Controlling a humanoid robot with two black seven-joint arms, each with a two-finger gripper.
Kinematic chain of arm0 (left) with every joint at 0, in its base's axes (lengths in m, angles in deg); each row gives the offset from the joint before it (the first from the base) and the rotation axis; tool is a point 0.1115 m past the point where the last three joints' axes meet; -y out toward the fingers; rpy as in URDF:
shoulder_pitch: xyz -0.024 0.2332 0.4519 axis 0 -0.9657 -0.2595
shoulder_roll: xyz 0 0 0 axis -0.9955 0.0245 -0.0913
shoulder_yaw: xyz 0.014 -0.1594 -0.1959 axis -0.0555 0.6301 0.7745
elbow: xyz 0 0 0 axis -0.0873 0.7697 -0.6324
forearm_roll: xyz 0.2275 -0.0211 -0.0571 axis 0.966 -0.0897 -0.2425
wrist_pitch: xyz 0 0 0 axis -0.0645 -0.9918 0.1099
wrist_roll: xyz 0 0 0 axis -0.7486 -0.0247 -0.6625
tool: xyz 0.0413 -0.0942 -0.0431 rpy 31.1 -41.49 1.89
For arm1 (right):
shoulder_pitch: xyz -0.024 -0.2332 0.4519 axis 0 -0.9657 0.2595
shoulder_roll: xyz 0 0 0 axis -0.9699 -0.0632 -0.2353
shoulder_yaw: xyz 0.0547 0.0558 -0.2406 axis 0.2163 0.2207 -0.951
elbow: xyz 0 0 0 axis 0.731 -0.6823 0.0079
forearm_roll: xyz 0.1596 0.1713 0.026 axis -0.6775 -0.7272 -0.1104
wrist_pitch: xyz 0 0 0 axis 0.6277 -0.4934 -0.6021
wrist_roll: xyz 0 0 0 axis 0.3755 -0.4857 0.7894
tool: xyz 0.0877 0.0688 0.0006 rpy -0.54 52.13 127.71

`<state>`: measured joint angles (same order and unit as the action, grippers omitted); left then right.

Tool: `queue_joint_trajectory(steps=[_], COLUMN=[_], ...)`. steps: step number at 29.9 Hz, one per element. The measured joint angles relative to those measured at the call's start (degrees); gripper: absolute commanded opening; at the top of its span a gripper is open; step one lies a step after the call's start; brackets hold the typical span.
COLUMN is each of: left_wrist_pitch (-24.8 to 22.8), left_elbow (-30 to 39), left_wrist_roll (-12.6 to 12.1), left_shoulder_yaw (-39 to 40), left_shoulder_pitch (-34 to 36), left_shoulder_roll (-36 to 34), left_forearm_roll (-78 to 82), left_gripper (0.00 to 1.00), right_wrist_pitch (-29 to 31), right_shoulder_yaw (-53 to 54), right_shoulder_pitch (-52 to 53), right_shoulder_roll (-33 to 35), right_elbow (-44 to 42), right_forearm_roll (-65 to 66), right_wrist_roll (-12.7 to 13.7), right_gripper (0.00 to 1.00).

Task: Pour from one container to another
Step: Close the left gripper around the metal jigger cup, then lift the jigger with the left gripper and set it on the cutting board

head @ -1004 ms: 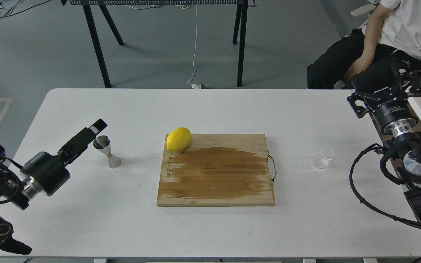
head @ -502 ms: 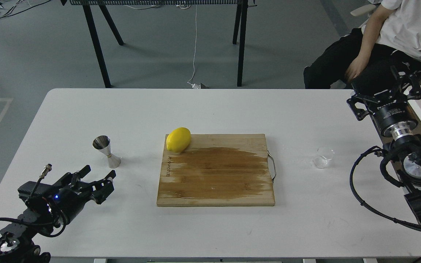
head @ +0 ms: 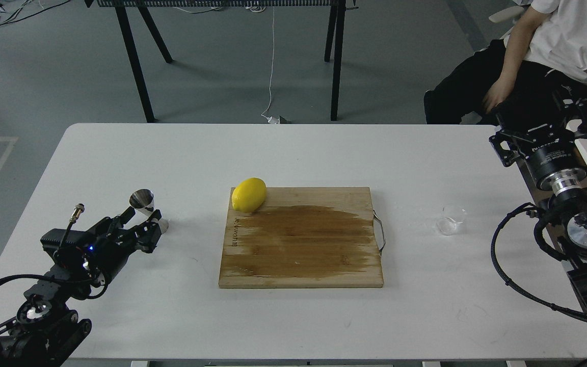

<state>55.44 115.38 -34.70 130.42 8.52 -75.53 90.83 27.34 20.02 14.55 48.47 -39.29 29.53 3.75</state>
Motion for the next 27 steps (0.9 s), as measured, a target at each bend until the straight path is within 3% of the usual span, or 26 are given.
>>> queue_joint_trajectory(steps=[7, 16, 27], left_wrist_pitch=[0.4, 0.96, 4.9], left_elbow=[-0.7, -0.71, 1.58], left_wrist_roll=[0.0, 0.28, 0.22], left_shoulder_yaw=[0.45, -0.08, 0.23], left_shoulder_pitch=[0.26, 0.55, 2.09], left_shoulder_roll=[1.12, 1.57, -0.14], left_forearm_roll=[0.0, -0.01, -0.01], left_gripper=[0.41, 0.08, 0.08], right_wrist_pitch=[0.0, 0.0, 0.0], right_shoulder_yaw=[0.45, 0.52, 0.84], right_shoulder_pitch=[0.0, 0.0, -0.26], right_shoulder_roll=[0.04, 0.04, 0.3], right_elbow=[0.05, -0.03, -0.12], right_forearm_roll=[-0.02, -0.02, 0.03], right_wrist_roll=[0.0, 0.0, 0.0], right_gripper=[1.0, 1.0, 1.0])
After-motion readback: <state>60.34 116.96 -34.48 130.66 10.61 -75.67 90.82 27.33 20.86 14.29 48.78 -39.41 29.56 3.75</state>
